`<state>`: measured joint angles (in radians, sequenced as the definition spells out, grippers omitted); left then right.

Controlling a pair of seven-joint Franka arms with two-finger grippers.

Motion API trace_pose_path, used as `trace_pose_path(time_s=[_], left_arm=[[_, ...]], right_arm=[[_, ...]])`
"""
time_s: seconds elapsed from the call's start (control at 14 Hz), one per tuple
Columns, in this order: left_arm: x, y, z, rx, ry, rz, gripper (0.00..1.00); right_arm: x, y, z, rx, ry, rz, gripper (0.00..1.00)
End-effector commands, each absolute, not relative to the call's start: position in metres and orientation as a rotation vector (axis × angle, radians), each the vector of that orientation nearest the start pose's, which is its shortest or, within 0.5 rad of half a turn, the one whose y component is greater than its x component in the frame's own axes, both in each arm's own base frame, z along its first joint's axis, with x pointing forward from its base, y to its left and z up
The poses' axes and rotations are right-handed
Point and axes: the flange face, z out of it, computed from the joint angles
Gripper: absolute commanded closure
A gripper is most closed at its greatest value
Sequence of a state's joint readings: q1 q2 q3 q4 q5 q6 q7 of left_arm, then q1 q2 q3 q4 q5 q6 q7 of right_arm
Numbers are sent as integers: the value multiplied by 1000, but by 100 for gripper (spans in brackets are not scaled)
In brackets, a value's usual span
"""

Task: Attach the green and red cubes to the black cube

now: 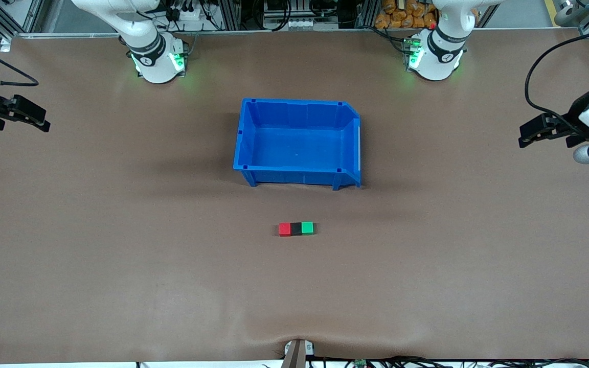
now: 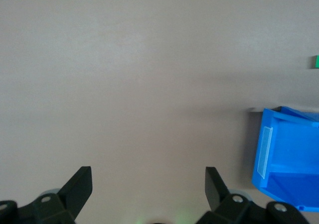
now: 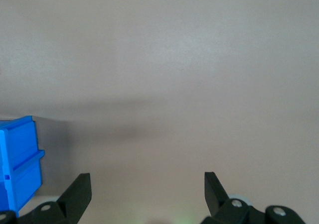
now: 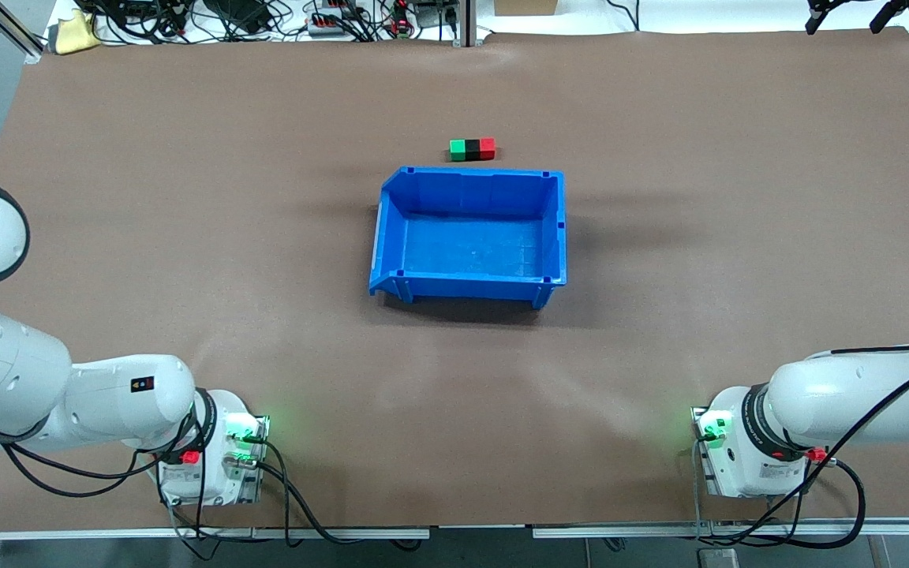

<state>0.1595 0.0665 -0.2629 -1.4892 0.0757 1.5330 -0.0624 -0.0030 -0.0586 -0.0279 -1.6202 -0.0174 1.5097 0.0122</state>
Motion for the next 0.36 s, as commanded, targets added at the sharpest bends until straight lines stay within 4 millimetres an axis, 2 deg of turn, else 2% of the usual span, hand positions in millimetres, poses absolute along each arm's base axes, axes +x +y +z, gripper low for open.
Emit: trace_pose_path(time_s=[0.0,0.14,0.29], left_arm=[[562,-46,635,-3071,62,24,0],[557,-44,642,-3069,58,8,0],[555,-45,640,-3067,64,38,0]], right_arm=[[521,-21,630,-3159,57,68,0],[521,-21,630,-3159,57,68,0],[521,-21,630,-3159,59,68,0]])
